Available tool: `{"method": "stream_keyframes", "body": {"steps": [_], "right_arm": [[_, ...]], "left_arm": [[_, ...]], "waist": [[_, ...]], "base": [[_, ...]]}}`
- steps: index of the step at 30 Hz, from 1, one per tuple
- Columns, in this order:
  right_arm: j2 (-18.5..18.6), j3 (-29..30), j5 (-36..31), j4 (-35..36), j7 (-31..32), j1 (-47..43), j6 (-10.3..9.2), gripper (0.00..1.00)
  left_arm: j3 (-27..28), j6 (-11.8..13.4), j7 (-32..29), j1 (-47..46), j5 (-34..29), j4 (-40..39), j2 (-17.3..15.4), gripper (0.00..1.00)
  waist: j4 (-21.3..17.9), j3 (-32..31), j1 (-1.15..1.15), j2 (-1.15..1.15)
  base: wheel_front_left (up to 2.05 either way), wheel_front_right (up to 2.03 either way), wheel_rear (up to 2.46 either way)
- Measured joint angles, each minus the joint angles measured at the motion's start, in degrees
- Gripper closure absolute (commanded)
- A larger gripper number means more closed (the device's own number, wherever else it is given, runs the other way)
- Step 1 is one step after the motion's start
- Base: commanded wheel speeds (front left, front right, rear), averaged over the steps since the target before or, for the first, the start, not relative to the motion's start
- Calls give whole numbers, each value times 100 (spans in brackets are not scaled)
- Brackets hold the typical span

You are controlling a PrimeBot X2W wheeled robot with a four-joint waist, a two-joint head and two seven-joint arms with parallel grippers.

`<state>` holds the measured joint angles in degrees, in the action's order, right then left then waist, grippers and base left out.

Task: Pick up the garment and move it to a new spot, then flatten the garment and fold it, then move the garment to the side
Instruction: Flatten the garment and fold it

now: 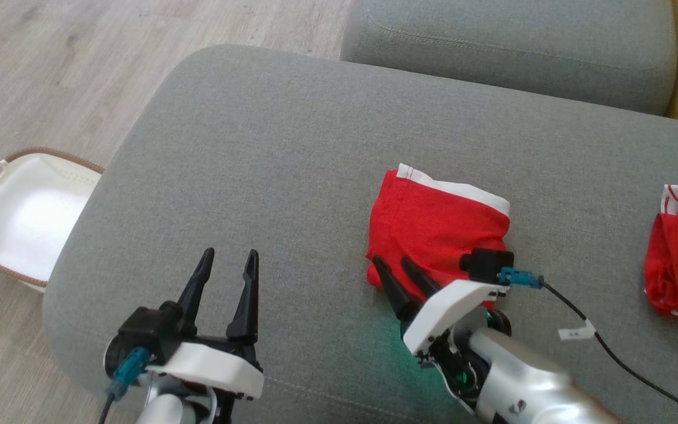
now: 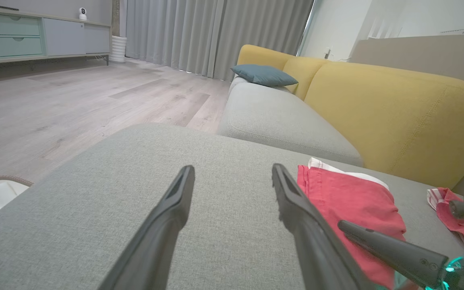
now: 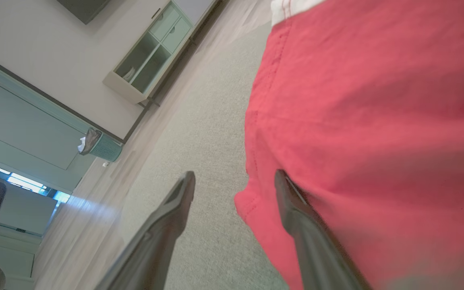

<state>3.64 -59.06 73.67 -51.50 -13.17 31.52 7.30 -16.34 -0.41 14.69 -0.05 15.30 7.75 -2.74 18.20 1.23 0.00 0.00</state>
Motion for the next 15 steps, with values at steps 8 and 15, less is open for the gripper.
{"method": "stream_keyframes", "body": {"steps": [8,15], "right_arm": [[-8,-97,24,-248,-100,583,0,0],[-8,1766,-2743,-240,-104,982,0,0]], "left_arm": [[70,52,0,-2,51,-43,-1,0],[332,64,0,-26,52,-301,0,0]], "waist": [[-255,37,0,0],[-762,88,0,0]], "base": [[0,0,0],[0,0,0]]}}
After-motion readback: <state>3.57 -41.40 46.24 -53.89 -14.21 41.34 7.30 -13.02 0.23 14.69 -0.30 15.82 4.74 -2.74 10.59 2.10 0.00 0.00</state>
